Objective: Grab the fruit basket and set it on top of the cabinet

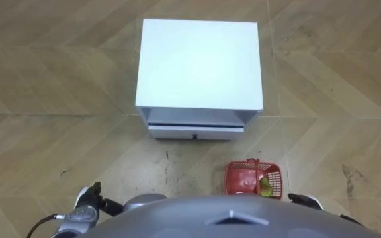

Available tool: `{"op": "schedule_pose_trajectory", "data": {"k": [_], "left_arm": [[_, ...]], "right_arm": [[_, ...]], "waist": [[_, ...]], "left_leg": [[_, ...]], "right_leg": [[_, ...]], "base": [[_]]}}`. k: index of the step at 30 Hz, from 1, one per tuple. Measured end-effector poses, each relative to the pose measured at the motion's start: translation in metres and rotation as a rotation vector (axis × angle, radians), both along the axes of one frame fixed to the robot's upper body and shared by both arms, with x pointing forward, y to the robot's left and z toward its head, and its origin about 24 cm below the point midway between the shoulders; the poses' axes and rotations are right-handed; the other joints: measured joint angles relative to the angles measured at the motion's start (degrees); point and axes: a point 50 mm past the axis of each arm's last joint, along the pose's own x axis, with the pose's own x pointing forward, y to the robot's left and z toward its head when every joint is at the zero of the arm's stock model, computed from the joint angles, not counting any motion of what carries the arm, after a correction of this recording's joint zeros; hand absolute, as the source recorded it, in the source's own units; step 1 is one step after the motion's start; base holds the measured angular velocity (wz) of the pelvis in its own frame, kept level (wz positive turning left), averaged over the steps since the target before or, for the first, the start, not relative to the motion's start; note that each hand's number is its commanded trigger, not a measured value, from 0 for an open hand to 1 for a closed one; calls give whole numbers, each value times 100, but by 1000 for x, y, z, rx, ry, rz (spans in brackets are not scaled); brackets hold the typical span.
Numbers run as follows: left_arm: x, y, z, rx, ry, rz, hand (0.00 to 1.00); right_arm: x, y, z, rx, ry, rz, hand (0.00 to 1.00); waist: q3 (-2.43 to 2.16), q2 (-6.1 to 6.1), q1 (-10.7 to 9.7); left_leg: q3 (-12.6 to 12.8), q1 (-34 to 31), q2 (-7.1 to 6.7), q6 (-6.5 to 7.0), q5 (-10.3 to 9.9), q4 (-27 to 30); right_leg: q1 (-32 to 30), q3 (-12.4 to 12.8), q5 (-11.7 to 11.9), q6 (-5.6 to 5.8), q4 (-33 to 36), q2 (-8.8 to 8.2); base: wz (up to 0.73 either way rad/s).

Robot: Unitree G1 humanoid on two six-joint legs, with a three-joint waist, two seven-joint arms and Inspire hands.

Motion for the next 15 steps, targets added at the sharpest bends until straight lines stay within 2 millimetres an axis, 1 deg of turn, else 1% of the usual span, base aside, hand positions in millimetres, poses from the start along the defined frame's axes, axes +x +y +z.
{"op": "schedule_pose_trajectory", "data": {"k": [4, 8, 9, 15], "left_arm": [[0, 0, 0, -4, 2, -3, 0], [-4, 0, 0, 6, 9, 4, 0], [-5, 0, 0, 6, 11, 5, 0], [-11, 0, -1, 7, 29, 9, 0]], "right_arm": [[0, -1, 0, -9, -11, -2, 0], [-5, -2, 0, -17, -8, -2, 0], [-6, -2, 0, -17, -8, -3, 0], [-8, -1, 0, -15, 3, -5, 0]], "waist": [[-10, 25, -8], [-23, 54, -8], [-28, 45, -9], [-22, 60, -13]], "left_leg": [[3, 0, 3, 0, 0, -1], [-18, 21, 1, 0, 0, 14], [-18, 27, 1, 0, 0, 14], [-42, 102, 3, 1, 0, 2]], "right_leg": [[1, 3, 0, 0, 2, 4], [38, 2, 0, 0, 3, 4], [41, 5, 0, 0, 4, 4], [106, 7, 0, 0, 12, 6]], "base": [[0], [0], [0], [0]]}}
